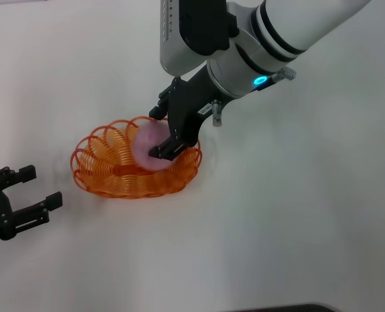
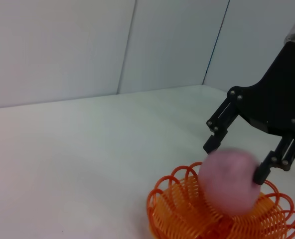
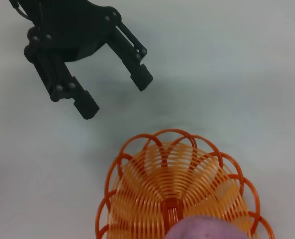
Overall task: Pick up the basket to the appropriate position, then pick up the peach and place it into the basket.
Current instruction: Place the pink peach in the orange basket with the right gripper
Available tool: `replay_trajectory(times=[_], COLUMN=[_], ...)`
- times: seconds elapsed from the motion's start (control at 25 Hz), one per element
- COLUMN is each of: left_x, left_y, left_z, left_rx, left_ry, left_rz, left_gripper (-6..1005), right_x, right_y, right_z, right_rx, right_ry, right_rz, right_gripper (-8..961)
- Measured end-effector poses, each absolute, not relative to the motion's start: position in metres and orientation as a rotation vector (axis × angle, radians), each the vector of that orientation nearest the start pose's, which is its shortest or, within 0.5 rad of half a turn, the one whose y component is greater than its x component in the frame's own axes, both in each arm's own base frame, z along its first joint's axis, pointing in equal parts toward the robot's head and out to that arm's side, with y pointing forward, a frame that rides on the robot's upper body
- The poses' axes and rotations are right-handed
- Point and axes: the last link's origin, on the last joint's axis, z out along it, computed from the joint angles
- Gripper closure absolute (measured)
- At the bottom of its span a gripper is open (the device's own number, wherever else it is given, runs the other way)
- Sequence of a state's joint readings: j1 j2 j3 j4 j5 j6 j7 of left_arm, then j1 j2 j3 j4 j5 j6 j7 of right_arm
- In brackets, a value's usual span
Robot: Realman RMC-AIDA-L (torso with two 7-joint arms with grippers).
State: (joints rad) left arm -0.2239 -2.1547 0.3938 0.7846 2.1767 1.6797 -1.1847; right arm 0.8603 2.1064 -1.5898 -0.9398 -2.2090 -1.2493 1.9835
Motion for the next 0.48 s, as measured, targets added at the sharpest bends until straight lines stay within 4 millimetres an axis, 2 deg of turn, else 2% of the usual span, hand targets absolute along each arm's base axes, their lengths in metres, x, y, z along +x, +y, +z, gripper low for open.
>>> replay_trajectory(times=[0.36,0.48], left_x=[-0.3509,-0.3507], left_y=[0.2237,0.2238], left_z=[0.016,0.016], left_rx=[-2.512,-2.512], left_ry=[-0.771,-0.771], left_rz=[-0.599,-0.6], left_gripper=[202,202], right_x=[0.1061,0.107], right_y=[0.367,0.367], right_z=[-0.0958,-0.0956], right_rx=[-3.068,-3.068], right_ry=[0.082,0.079], right_rz=[-0.225,-0.223], right_gripper=[34,24])
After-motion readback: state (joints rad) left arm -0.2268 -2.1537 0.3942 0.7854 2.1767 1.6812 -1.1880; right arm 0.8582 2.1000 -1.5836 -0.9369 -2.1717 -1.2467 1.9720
